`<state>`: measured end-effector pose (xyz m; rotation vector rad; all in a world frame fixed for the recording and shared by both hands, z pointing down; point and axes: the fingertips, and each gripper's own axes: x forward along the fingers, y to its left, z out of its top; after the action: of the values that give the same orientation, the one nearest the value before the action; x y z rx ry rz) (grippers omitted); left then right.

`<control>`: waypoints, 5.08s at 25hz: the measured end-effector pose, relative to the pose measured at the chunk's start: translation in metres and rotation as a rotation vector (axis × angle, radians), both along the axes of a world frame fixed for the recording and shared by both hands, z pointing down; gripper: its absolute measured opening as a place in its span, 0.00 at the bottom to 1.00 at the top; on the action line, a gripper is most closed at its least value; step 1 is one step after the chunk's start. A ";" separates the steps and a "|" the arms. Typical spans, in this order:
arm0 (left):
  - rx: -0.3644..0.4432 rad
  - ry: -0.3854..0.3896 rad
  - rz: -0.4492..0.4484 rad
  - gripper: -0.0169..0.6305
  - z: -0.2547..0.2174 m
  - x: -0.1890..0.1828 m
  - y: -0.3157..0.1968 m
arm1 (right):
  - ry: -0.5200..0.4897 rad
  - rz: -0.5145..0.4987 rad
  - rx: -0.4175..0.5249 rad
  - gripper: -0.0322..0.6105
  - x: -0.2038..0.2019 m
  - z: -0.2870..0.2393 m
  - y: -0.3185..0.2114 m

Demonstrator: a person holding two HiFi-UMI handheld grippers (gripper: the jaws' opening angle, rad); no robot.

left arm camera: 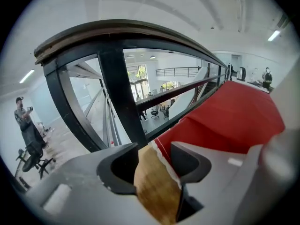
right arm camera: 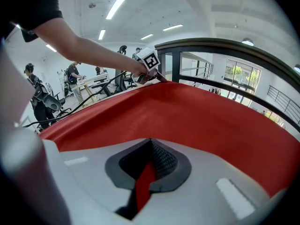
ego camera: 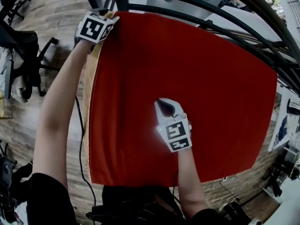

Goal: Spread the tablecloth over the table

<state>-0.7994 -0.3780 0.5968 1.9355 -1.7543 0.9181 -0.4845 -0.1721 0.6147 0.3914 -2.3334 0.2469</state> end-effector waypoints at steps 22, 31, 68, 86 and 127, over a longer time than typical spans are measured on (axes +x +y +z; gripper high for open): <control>0.034 -0.057 -0.169 0.27 -0.004 -0.054 0.072 | -0.007 -0.041 -0.034 0.06 -0.047 0.001 -0.007; 0.069 -0.132 -0.136 0.15 -0.013 -0.045 0.009 | 0.003 0.122 -0.047 0.06 0.029 0.005 -0.026; 0.149 0.440 -0.079 0.04 -0.093 0.271 0.355 | -0.144 0.694 0.059 0.06 0.327 -0.089 0.024; -0.075 0.119 -0.420 0.04 0.032 0.316 0.350 | 0.083 0.829 0.059 0.07 0.565 0.024 -0.100; 0.200 0.234 -0.308 0.03 -0.056 0.370 0.406 | -0.257 0.530 0.156 0.07 0.526 -0.089 0.046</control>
<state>-0.4292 0.0284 0.5406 1.7340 -1.9857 0.4072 0.0411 -0.1261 0.5258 1.1151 -2.4643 0.3864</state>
